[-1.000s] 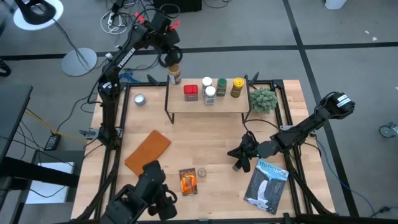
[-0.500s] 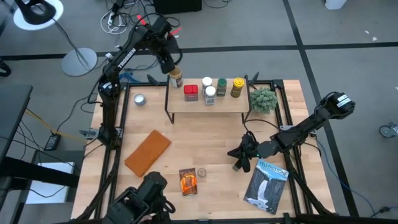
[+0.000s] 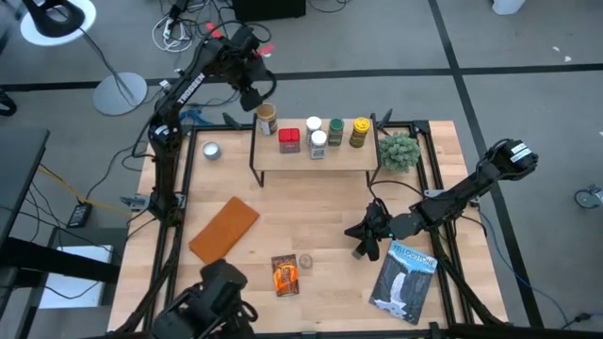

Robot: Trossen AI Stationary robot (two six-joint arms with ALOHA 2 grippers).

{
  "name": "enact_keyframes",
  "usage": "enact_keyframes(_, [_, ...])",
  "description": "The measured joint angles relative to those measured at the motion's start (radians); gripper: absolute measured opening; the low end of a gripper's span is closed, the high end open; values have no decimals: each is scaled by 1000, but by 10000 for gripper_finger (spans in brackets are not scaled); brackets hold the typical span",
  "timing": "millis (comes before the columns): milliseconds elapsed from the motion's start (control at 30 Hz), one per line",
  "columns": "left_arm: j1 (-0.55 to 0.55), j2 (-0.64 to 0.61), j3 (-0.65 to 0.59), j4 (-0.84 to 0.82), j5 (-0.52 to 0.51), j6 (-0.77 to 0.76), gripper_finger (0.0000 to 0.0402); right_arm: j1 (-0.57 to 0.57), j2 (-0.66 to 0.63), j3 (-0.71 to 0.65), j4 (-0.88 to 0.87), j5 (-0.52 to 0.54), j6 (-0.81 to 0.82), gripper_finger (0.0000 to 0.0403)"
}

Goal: Shelf spices
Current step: Put the green seasoning can on the shelf

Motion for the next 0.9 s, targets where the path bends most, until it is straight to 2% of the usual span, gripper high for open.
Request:
enact_keyframes(100, [3, -42, 0, 1, 2, -45, 266, 0, 0, 0, 0, 0, 0, 2])
enact_keyframes(167, [5, -82, 0, -4, 47, -79, 266, 0, 0, 0, 0, 0, 0, 3])
enact_keyframes(333, [-32, -204, -14, 14, 319, -118, 266, 0, 0, 0, 2, 0, 0, 3])
enact_keyframes(400, [-76, -269, -61, 49, 381, -123, 266, -4, 0, 0, 2, 0, -1, 2])
enact_keyframes(500, [-177, -390, -213, 177, 395, -148, 266, -11, 0, 0, 2, 0, -2, 3])
enact_keyframes(667, [-386, -616, -595, 500, 371, -258, 266, -19, 0, 0, 2, 1, -3, 3])
enact_keyframes(900, [-701, -869, -1071, 808, 135, -492, 266, -19, 0, 0, 3, 7, 14, 2])
